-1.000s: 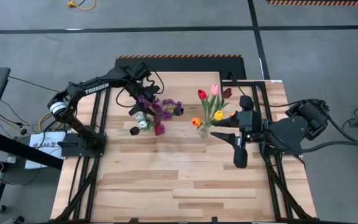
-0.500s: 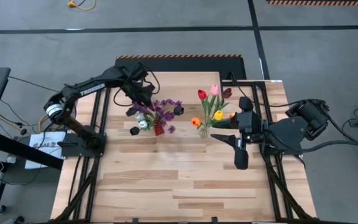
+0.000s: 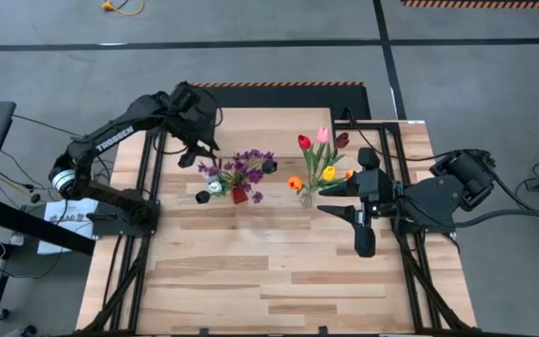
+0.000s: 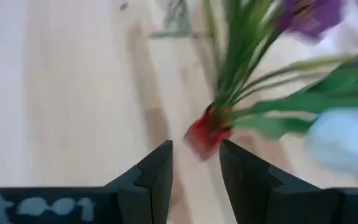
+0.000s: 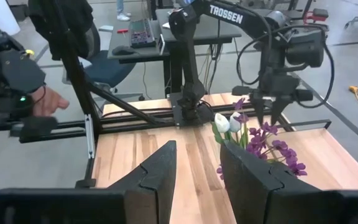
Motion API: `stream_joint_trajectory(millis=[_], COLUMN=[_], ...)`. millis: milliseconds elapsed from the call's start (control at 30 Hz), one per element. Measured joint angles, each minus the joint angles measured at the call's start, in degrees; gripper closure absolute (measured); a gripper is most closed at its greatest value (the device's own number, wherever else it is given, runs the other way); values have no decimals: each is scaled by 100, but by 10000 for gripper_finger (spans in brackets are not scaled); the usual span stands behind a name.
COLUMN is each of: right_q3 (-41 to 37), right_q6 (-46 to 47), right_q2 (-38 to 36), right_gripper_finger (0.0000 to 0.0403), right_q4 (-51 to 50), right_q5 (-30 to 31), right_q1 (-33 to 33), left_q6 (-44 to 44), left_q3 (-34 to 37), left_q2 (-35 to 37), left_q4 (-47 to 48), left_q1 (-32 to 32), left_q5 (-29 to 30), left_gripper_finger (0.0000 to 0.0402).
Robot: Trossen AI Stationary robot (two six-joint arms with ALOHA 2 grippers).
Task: Pick and place flowers into a vace then onto a shelf
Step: Put the transparent vase with flowers on the shelf
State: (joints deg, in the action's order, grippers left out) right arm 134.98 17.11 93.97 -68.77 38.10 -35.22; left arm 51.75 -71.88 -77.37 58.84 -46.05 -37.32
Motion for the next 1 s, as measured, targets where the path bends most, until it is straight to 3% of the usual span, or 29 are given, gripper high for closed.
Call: stream_joint_trajectory(millis=[367,667,767,867,1000], right_q3=[0,0,2,-26,-46], right_q6=[-251,-1254,-1187,-985,-1224], right_q2=[-22,-144,-166,-113,-56], right_gripper_finger=[284,284,284,284,284], right_q4=[17,149,153,128,-101], right_q5=[90,104,101,86,33], right_q1=[50,86,157,229,376], left_q6=[-579,-1020,-1468,-2334,-3751], left_q3=[0,0,2,1,0], left_q2=[457,1832,2334,2852,3441], left_q4=[-547,-828,-1170,-1806,-2160], left_q1=[-362,-648,-648,-646,-648], left_q5=[1725,1613,1232,962,1065], left_gripper_finger=[282,282,282,282,282])
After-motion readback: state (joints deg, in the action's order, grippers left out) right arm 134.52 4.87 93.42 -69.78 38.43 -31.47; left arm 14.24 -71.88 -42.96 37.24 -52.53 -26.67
